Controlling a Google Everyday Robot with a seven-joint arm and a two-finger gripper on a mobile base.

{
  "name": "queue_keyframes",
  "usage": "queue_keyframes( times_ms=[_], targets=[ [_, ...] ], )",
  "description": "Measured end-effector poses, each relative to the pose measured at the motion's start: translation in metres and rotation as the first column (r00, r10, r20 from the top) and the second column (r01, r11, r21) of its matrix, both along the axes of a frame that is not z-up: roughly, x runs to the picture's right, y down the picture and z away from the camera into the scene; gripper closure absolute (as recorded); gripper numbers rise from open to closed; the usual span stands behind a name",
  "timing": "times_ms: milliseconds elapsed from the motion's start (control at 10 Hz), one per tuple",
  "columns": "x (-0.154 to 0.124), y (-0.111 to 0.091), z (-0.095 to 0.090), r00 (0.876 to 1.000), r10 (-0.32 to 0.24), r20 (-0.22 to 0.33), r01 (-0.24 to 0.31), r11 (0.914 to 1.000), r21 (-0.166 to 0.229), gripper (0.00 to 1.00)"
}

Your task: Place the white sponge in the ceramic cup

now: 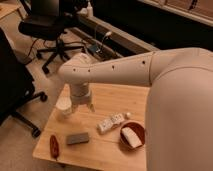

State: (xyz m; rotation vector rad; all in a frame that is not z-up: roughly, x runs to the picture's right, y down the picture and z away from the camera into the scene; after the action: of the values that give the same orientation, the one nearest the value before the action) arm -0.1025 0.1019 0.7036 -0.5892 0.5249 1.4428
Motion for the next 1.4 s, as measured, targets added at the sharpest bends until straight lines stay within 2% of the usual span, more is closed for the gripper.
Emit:
queue_keyframes(
  times_ms=[100,400,700,800,1000,1400],
  targets=[
    [0.0,0.0,0.0,1.0,-0.003,0.003,0.003,1.0,0.001,0.35],
    [0.007,0.007,0.002,0.995,-0.091,0.039,0.09,0.9954,0.031,0.35],
    [0.032,0.015,-0.002,0.985,-0.165,0.055,0.161,0.9844,0.071,0.35],
    [0.043,0.019,-0.005,0.984,-0.172,0.045,0.169,0.9829,0.073,0.35],
    [0.084,0.031,-0.015,0.984,-0.18,-0.003,0.18,0.981,0.073,0.35],
    [0.13,0.05,-0.028,0.982,-0.175,-0.067,0.18,0.981,0.072,0.35]
  ],
)
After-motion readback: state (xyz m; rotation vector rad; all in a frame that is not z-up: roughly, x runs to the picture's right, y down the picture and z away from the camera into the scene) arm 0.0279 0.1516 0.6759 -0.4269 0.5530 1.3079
